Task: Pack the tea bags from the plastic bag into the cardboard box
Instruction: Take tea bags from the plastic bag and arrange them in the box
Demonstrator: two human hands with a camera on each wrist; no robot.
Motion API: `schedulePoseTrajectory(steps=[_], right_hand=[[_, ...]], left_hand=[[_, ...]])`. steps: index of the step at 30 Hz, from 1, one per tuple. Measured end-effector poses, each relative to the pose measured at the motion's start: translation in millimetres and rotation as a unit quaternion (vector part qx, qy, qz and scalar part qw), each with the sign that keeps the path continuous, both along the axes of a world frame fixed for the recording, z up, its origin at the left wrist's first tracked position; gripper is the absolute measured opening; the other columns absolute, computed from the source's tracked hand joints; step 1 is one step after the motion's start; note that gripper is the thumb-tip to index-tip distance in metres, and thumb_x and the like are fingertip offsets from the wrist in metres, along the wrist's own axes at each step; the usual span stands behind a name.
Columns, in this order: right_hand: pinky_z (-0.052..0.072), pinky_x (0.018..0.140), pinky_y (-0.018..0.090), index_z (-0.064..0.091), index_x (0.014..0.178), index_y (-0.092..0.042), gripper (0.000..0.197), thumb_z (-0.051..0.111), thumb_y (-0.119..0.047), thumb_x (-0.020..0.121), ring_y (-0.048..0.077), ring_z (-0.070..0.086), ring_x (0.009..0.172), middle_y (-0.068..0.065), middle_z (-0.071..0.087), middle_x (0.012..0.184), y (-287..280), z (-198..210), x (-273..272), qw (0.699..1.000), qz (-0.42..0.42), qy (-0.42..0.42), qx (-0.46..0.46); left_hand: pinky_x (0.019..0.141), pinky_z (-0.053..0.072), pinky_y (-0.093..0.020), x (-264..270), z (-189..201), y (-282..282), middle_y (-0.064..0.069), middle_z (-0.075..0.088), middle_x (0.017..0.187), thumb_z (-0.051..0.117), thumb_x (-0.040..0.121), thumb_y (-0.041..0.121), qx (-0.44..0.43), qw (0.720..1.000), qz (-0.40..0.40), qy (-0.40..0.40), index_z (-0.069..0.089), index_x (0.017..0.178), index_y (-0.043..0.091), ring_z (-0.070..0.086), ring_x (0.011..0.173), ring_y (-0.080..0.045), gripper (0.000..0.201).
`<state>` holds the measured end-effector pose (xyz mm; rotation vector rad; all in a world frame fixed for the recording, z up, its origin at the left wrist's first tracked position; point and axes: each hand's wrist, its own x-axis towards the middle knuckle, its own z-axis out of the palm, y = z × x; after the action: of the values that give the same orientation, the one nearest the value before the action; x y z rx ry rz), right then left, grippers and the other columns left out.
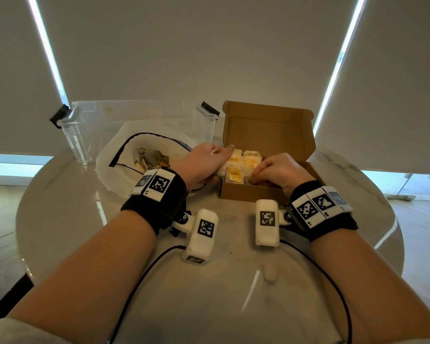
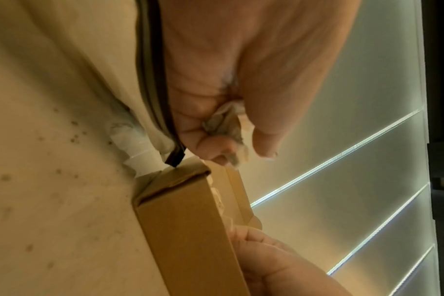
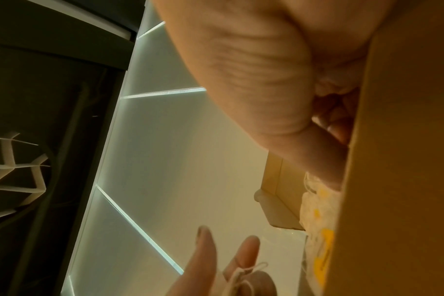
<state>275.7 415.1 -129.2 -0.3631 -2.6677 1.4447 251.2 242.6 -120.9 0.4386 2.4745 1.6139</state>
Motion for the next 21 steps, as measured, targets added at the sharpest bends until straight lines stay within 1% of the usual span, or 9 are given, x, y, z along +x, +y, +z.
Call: schedulePoseTrajectory(steps=[2,4,8,9,12,15,17,19,21], right_hand=[[0.055,0.073,0.026,0.067,0.074,-0.011,0.01,0.073,-0.003,0.076,0.014,0.063,0.085,0.006,0.066,0.089,1,3,2,1.0,0.003,-0.004,-0.009],[0.053,0.069,0.023,0.066,0.081,-0.013,0.009,0.07,-0.005,0.08,0.012,0.06,0.084,0.003,0.063,0.093,1,8,6,1.0,0.005,0.014,-0.001],[0.049,0.067,0.018,0.062,0.09,-0.02,0.006,0.064,-0.015,0.086,0.006,0.058,0.085,-0.006,0.06,0.093,-13,21,19,0.99,0.028,0.137,-0.006],[0.047,0.065,0.016,0.062,0.091,-0.02,0.004,0.063,-0.022,0.088,0.004,0.058,0.082,-0.007,0.061,0.09,-20,25,24,0.988,0.046,0.149,-0.022],[0.039,0.056,0.012,0.062,0.095,-0.02,0.018,0.06,-0.037,0.087,0.002,0.053,0.073,-0.008,0.059,0.087,-35,26,29,0.987,0.098,0.128,-0.012],[0.04,0.044,0.007,0.061,0.097,-0.016,0.018,0.068,-0.025,0.083,0.003,0.053,0.069,-0.004,0.059,0.086,-39,22,28,0.988,0.091,0.124,-0.019],[0.039,0.041,0.006,0.062,0.1,-0.013,0.021,0.07,-0.018,0.081,0.003,0.053,0.066,-0.004,0.059,0.084,-37,22,28,0.989,0.076,0.114,-0.048],[0.038,0.041,0.006,0.062,0.105,-0.011,0.025,0.07,-0.016,0.082,0.003,0.054,0.065,-0.004,0.06,0.084,-35,21,28,0.99,0.077,0.104,-0.052],[0.038,0.042,0.005,0.064,0.103,-0.011,0.021,0.069,-0.013,0.082,0.003,0.054,0.068,-0.004,0.06,0.086,-34,21,28,0.99,0.074,0.108,-0.049]], left_hand=[[0.046,0.045,-0.016,0,5,0,-0.003,0.061,0.09,0.043,0.096,0.048,0.085,0.994,-0.008,-0.072,0.054,0.108,0.016,0.055,0.065,-0.008,0.036],[0.047,0.044,-0.018,2,8,-2,-0.006,0.062,0.098,0.037,0.097,0.05,0.162,0.977,-0.025,-0.138,0.056,0.105,0.019,0.06,0.071,-0.012,0.037],[0.051,0.046,-0.02,5,11,-6,-0.009,0.063,0.097,0.027,0.098,0.052,0.251,0.946,-0.065,-0.196,0.054,0.107,0.017,0.065,0.068,-0.015,0.045],[0.051,0.047,-0.021,6,11,-6,-0.009,0.064,0.095,0.026,0.098,0.052,0.261,0.942,-0.073,-0.198,0.053,0.111,0.015,0.066,0.067,-0.015,0.048],[0.046,0.05,-0.02,11,12,-4,-0.01,0.062,0.09,0.023,0.099,0.052,0.276,0.936,-0.09,-0.2,0.049,0.118,0.012,0.063,0.063,-0.015,0.051],[0.054,0.052,-0.024,11,11,-1,-0.008,0.058,0.096,0.022,0.096,0.058,0.26,0.94,-0.107,-0.195,0.045,0.123,0.014,0.057,0.072,-0.016,0.056],[0.059,0.053,-0.024,9,9,0,-0.007,0.057,0.098,0.022,0.092,0.063,0.251,0.94,-0.125,-0.196,0.041,0.128,0.015,0.058,0.076,-0.017,0.063],[0.064,0.054,-0.025,10,10,1,-0.005,0.059,0.097,0.024,0.091,0.064,0.232,0.944,-0.141,-0.188,0.043,0.124,0.016,0.059,0.078,-0.016,0.061],[0.073,0.055,-0.025,13,10,0,-0.005,0.061,0.094,0.032,0.093,0.055,0.208,0.951,-0.158,-0.164,0.052,0.106,0.016,0.061,0.083,-0.015,0.046]])
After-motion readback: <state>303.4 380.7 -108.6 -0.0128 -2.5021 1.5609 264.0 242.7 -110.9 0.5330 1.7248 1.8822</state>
